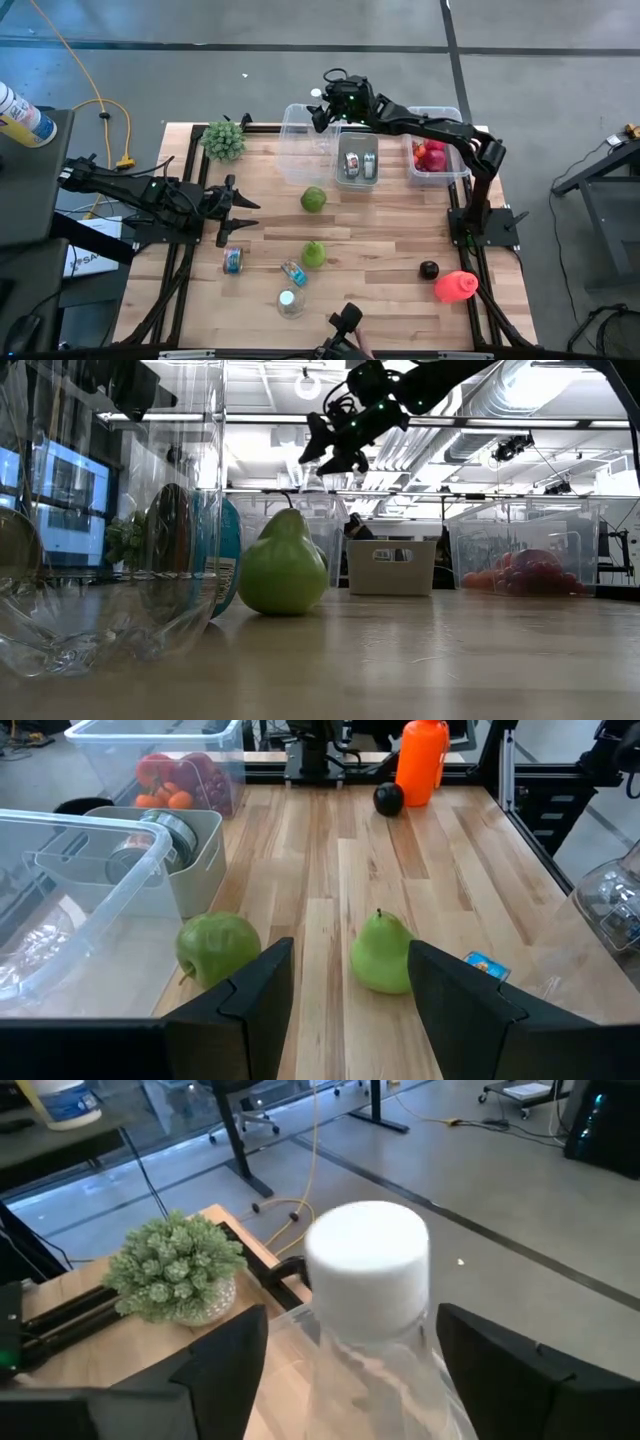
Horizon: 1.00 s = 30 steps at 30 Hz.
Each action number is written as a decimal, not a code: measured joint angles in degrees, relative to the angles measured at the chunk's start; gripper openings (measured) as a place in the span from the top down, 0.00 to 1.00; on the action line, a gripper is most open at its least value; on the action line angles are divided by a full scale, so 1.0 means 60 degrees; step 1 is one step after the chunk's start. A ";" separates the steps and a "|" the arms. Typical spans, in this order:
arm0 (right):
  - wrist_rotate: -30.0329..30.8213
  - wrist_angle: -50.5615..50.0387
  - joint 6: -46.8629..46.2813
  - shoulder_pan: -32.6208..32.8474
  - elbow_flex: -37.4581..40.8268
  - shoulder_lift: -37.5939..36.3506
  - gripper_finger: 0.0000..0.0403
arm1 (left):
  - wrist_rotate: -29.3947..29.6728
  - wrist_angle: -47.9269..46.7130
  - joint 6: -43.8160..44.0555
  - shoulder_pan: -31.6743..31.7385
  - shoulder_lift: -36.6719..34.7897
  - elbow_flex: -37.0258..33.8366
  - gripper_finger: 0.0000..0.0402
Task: Pick & Place Food Item
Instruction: Put the transparent bottle into the left transparent bin upright, then put the pear into the right transparent bin
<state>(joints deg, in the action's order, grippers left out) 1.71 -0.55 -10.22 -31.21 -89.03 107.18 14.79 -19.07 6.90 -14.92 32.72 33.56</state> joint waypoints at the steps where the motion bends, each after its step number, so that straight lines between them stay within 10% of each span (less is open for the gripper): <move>1: -0.0028 0.0019 0.0013 0.0018 0.0000 0.0000 0.29 | 0.0000 -0.0004 0.0000 0.0000 -0.0002 0.0000 0.53; 14: 0.0109 0.0252 0.0924 0.0216 -0.0003 -0.0261 0.30 | -0.0001 -0.0048 -0.0006 0.0000 -0.0002 0.0000 0.53; 30: 0.2980 -0.0503 0.2004 0.1913 -0.0004 -0.2109 0.30 | 0.0000 -0.0331 -0.0004 0.0000 -0.0002 0.0000 0.53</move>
<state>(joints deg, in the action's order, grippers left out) 19.59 -3.56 1.80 -19.73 -89.06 94.52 14.79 -21.06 6.87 -14.92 32.71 33.56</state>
